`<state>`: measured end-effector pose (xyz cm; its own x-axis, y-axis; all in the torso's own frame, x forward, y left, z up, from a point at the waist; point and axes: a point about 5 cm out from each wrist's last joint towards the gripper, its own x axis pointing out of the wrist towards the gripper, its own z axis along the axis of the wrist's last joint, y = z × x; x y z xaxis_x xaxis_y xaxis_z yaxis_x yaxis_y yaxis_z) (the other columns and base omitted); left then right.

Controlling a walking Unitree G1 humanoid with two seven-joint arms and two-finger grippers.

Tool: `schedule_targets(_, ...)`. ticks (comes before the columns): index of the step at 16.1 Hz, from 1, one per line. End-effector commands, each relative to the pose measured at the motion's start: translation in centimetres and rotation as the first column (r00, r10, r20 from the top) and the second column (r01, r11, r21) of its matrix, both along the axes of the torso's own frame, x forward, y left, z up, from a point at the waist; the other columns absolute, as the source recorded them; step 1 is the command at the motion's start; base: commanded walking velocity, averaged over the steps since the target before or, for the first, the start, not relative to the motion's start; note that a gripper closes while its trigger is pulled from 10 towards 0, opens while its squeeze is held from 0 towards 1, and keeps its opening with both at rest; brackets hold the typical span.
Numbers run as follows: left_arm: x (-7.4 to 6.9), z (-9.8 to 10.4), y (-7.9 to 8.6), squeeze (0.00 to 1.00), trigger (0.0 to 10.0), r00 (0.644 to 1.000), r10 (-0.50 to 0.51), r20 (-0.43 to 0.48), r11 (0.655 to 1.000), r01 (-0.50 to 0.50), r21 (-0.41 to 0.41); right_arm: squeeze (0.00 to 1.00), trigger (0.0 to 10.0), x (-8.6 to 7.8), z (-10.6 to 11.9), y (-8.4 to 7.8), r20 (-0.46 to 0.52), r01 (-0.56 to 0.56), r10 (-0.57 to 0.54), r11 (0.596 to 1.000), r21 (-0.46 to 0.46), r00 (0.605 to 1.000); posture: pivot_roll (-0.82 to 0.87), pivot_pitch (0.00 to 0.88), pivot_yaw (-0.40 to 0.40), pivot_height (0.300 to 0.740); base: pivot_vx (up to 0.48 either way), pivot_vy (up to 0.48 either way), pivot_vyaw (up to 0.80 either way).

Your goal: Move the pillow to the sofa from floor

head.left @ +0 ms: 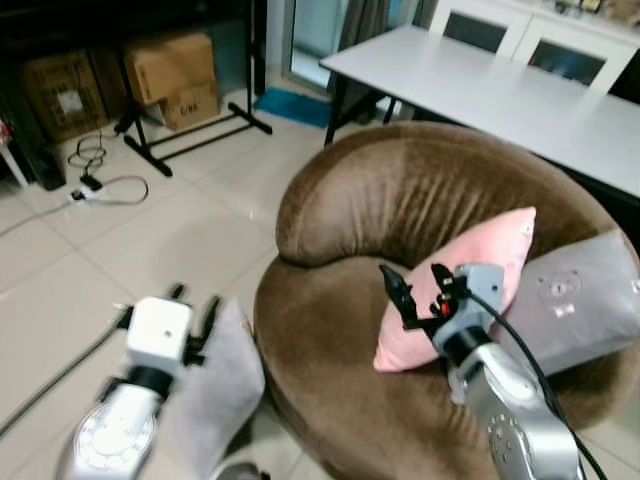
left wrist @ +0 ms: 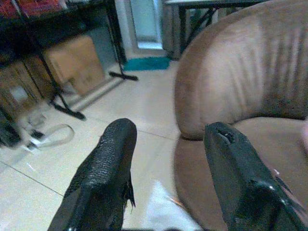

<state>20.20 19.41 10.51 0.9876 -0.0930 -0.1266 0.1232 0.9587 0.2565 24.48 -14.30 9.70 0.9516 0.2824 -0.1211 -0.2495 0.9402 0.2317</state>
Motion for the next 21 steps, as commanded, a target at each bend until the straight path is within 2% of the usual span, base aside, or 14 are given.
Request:
schedule_targets(1, 0.1, 0.2, -1.1, 0.0, 10.0, 0.999, -0.032, 0.017, 0.999, 0.032, -0.014, 1.0, 10.0, -0.5, -0.6, -1.4, -0.037, 0.048, -0.049, 0.998, -0.039, 0.998, 0.07, 0.0, -0.099, 0.74, 0.0, 0.368, 0.0)
schedule_targets(8, 0.0, -0.1, -1.0, 0.0, 10.0, 1.0, 0.004, 0.013, 1.0, -0.004, 0.006, 1.0, 10.0, -0.6, -1.3, -1.2, -0.086, 0.047, -0.056, 0.993, -0.105, 0.995, 0.07, 0.0, -0.106, 0.74, 0.0, 0.371, 0.0)
schedule_targets(13, -0.2, -0.1, -1.1, 0.0, 10.0, 1.0, 0.016, 0.013, 1.0, -0.016, -0.008, 1.0, 10.0, -0.4, -1.5, -1.3, -0.114, 0.091, -0.099, 0.993, -0.074, 0.989, 0.07, 0.0, -0.095, 0.74, 0.0, 0.373, 0.0)
schedule_targets(19, 0.1, -0.1, -1.2, 0.0, 10.0, 1.0, 0.023, 0.016, 0.999, -0.022, -0.025, 1.0, 10.0, -0.3, -1.6, -1.2, -0.119, 0.082, -0.092, 0.993, -0.087, 0.989, 0.06, 0.0, -0.1, 0.74, 0.0, 0.374, 0.0)
schedule_targets(21, 0.1, 0.1, -1.3, 0.0, 10.0, 0.999, 0.031, 0.029, 0.997, -0.03, -0.064, 1.0, 10.0, -0.2, -1.4, -1.2, -0.116, 0.081, -0.09, 0.993, -0.084, 0.989, 0.06, 0.0, -0.099, 0.74, 0.0, 0.0, 0.0)
